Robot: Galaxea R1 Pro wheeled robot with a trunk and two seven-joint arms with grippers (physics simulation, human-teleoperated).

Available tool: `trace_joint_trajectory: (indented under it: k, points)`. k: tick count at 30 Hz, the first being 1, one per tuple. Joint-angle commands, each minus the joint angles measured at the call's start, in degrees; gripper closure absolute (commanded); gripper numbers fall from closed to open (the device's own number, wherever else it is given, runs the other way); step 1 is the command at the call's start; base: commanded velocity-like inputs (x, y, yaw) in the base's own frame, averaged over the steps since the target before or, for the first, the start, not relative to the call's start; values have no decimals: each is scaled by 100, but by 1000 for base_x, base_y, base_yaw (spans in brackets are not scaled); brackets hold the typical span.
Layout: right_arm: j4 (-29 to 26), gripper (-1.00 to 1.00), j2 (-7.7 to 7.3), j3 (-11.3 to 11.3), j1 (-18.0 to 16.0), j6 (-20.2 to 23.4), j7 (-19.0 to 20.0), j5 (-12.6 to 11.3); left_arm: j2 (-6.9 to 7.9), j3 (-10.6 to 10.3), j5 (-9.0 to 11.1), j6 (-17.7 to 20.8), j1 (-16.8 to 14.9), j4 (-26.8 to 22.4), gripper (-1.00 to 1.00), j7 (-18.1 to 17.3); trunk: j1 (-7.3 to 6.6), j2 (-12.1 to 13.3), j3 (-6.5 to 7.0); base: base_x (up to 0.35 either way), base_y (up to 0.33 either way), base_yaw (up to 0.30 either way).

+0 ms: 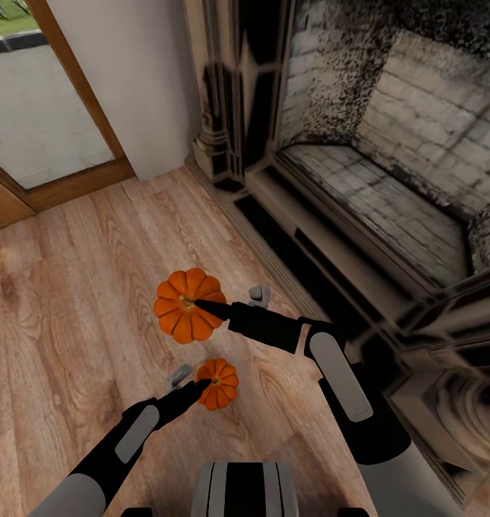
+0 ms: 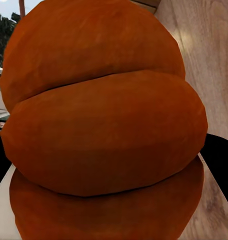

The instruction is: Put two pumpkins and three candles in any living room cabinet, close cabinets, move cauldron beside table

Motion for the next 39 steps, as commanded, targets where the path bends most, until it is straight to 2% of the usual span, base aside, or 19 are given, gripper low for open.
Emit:
trace_joint_trajectory:
  k: [1,28,30,33,39]
  points:
    - [0,100,3,-6,-2,22,20,17,6,-14,18,10,-2,-2,-100,-4,-1,-1,-3,0,0,0]
    - [0,100,3,-6,-2,22,196,17,6,-44,34,19,-2,-19,-100,-37,-1,-1,-3,0,0,0]
    - [0,100,3,-6,-2,22,196,17,6,-73,31,19,-2,-16,-100,-99,-1,-1,-3,0,0,0]
    - [-1,100,3,-6,-2,22,196,17,13,-159,15,12,-2,-2,-100,-377,-1,-1,-3,0,0,0]
    - [-1,100,3,-6,-2,22,196,17,14,-174,11,10,-2,13,-100,-434,-1,-1,-3,0,0,0]
